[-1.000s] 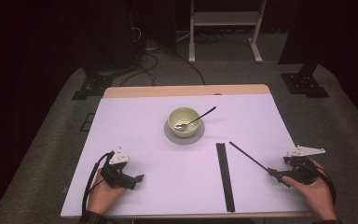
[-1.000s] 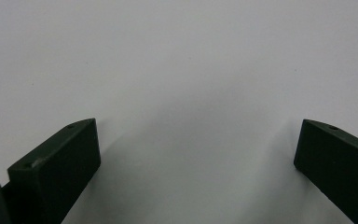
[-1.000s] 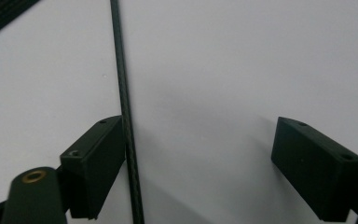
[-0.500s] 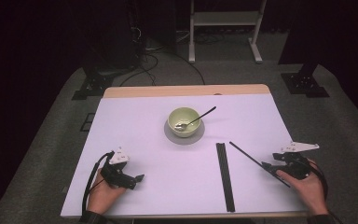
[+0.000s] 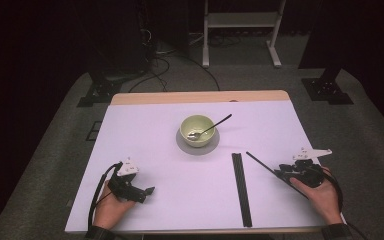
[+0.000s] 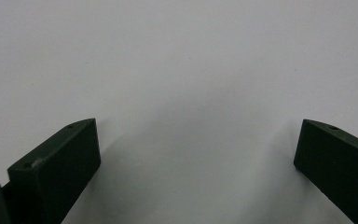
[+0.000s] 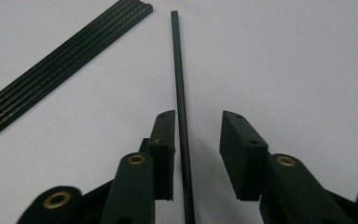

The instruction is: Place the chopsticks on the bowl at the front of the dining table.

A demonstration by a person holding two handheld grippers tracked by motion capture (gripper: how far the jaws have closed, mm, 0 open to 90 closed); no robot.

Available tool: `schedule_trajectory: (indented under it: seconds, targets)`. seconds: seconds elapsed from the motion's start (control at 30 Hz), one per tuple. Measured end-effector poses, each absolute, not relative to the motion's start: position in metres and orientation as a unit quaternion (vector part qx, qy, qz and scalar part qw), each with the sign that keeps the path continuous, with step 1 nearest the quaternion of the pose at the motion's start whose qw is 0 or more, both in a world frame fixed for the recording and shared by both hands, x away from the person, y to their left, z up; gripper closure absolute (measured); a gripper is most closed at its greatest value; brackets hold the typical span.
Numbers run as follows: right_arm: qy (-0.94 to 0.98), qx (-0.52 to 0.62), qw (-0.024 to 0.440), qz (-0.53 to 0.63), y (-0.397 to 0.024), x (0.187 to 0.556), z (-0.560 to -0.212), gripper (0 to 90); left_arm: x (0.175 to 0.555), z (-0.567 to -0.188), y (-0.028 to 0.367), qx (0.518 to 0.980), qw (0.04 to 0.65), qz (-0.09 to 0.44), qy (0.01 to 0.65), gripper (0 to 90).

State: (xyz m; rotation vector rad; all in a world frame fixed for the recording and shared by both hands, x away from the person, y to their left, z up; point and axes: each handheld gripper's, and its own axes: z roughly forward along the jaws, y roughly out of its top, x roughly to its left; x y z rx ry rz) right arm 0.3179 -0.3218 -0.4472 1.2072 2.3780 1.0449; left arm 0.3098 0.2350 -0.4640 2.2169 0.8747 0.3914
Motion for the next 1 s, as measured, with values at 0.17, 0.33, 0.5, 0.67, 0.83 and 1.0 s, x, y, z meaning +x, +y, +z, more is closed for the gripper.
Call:
schedule_trajectory:
  seconds: [0.17,0.33,0.5,0.67,0.83,1.0]
  targets:
    - [0.825,0.414,0.128,0.363,-0.319,0.322,-0.447,71.9,0.31,-0.464,0.235,0.858,0.356,0.152,0.339,0.0]
    - [0.829,0.413,0.12,0.359,-0.315,0.325,-0.449,75.9,0.31,-0.464,0.235,0.858,0.356,0.152,0.339,0.0]
    - [0.831,0.412,0.118,0.354,-0.313,0.327,-0.45,77.9,0.31,-0.464,0.235,0.858,0.356,0.152,0.338,0.0]
    - [0.834,0.41,0.12,0.35,-0.311,0.327,-0.451,80.5,0.31,-0.464,0.235,0.858,0.356,0.152,0.338,0.0]
    - [0.835,0.408,0.131,0.346,-0.309,0.326,-0.453,83.7,0.31,-0.464,0.235,0.858,0.355,0.152,0.339,0.0]
    - [0.833,0.409,0.135,0.347,-0.308,0.325,-0.453,84.9,0.31,-0.464,0.235,0.858,0.355,0.152,0.338,0.0]
